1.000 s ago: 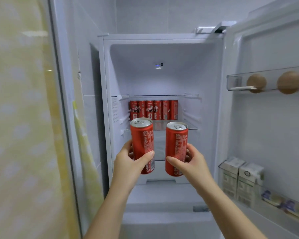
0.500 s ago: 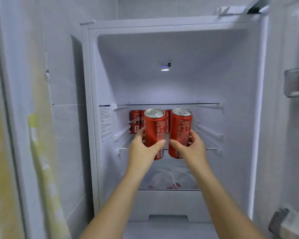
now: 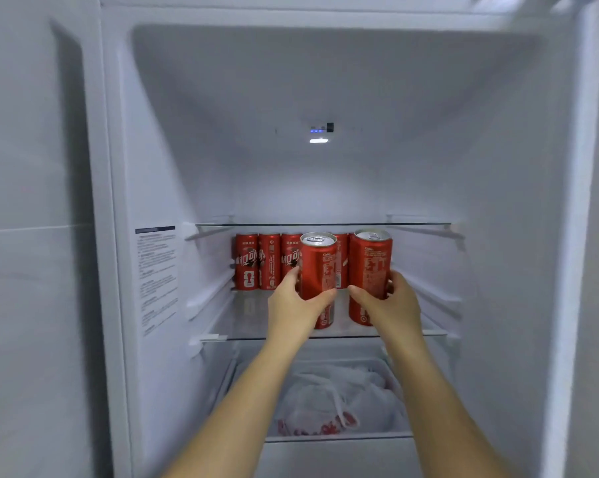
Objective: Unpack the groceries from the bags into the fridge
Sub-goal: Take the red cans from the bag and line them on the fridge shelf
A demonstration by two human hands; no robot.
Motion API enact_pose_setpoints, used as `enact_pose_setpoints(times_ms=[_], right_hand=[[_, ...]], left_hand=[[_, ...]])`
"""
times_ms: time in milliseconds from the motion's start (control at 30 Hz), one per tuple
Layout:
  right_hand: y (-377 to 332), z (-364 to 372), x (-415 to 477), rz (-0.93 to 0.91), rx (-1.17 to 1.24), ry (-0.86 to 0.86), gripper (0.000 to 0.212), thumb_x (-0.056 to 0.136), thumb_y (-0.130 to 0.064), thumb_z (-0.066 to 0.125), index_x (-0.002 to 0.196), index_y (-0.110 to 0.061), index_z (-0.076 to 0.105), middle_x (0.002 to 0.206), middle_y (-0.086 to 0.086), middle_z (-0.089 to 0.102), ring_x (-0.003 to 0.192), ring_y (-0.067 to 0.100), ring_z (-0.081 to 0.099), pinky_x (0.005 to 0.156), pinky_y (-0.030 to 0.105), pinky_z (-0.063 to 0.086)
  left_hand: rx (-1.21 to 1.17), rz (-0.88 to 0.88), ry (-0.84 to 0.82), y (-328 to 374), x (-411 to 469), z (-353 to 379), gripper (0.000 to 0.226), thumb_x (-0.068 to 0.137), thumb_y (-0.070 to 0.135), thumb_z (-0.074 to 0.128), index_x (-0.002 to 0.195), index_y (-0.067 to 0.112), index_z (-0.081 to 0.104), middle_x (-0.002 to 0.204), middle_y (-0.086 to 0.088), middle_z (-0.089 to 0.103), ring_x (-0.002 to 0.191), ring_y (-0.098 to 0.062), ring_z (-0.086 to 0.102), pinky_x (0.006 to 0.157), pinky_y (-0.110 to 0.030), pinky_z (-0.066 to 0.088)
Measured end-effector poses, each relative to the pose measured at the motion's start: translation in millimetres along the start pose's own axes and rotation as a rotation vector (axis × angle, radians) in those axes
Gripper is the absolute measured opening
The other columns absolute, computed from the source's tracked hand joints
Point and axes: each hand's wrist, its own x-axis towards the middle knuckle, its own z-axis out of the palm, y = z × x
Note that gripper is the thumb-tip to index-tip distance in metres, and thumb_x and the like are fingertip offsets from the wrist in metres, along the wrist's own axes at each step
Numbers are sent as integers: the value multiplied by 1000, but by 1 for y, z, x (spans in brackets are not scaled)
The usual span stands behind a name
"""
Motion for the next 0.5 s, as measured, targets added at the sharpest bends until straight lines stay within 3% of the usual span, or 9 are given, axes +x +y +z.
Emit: enact_pose_setpoints(times_ms=[67,267,400,500], right_hand=[[5,1,7,10,7,12,43,75,-27,82,110,-32,56,94,-21,62,91,1,61,77,25,50],[16,3,20,64,9,19,40,76,-24,81,107,-33,57,100,-8,67,93,12,65,84,36,54],[21,5,27,80,-45,2,46,76,-24,81,116,-27,59,101,-6,65,95,16,64,89,40,54],[25,7,31,94,-74,3,47,76,-25,81,117,-25,60,100,-5,65,94,16,64,89,40,54]], left_hand=[[5,0,-14,-6,12,4,52,74,33,81,121,24,62,101,15,68,92,5,62,81,-19,52],[14,-16,-65,-20,37,17,47,73,35,82,115,22,65,102,10,70,91,-2,65,81,-22,54],[-17,-34,-97,-24,43,23,40,75,32,81,111,25,65,93,16,66,82,7,59,66,-9,44],[-24,-46,-105,-29,46,26,38,76,31,80,110,26,65,97,13,68,85,4,61,68,-10,46]])
